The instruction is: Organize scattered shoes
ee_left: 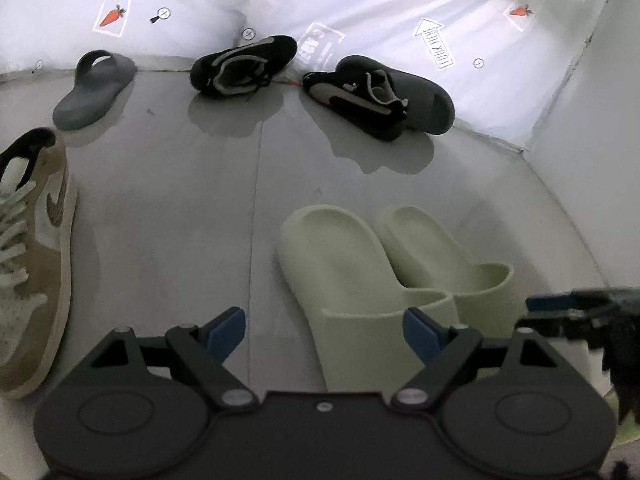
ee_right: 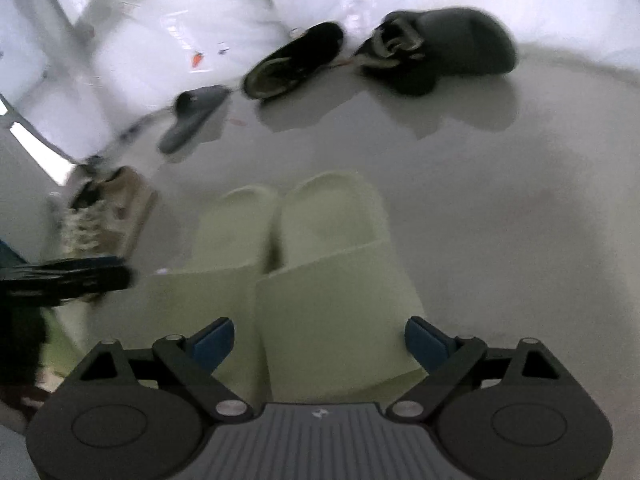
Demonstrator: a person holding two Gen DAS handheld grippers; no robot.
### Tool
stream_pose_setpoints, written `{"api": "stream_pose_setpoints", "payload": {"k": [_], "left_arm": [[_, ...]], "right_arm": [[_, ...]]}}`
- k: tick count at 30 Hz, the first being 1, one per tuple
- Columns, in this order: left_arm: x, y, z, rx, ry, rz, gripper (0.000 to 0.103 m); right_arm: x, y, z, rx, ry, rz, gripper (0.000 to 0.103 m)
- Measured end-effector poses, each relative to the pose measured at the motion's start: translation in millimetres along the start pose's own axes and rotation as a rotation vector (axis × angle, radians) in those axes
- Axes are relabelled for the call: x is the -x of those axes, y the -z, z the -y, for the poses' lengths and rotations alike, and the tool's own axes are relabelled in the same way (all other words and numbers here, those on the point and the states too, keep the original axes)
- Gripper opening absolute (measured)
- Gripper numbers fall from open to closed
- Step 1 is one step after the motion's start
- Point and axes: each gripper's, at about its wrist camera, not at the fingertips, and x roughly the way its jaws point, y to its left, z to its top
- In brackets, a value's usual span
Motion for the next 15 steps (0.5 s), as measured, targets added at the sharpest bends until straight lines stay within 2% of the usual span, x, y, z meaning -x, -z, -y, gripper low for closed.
{"api": "stream_pose_setpoints", "payload": {"k": [5, 8, 9, 12, 15], "left_arm": [[3.4, 0.6, 3.0, 0.000, 0.005, 0.013, 0.086], [6.1, 1.1, 4.3, -0.014, 0.006, 0.018, 0.086], [7.3, 1.5, 4.6, -0.019, 0.006, 0.020, 0.086], [8.4, 2.5, -0.4, -0.005, 0.004, 0.015, 0.086], [10.0, 2.8, -7.5, 0.018, 0.001, 0.011, 0.086]], "right_arm": [[-3.0, 6.7, -23.2, 0.060, -0.022, -0.011, 0.093], [4.8, 4.9, -11.5, 0.025, 0.087, 0.063, 0.093], [7.1, 4.4, -3.4, -0.003, 0.085, 0.075, 0.093], [2.8, 3.7, 23.8, -0.115, -0.005, 0.076, 0.093], [-8.6, 3.4, 33.3, -0.159, -0.074, 0.048, 0.093]]}}
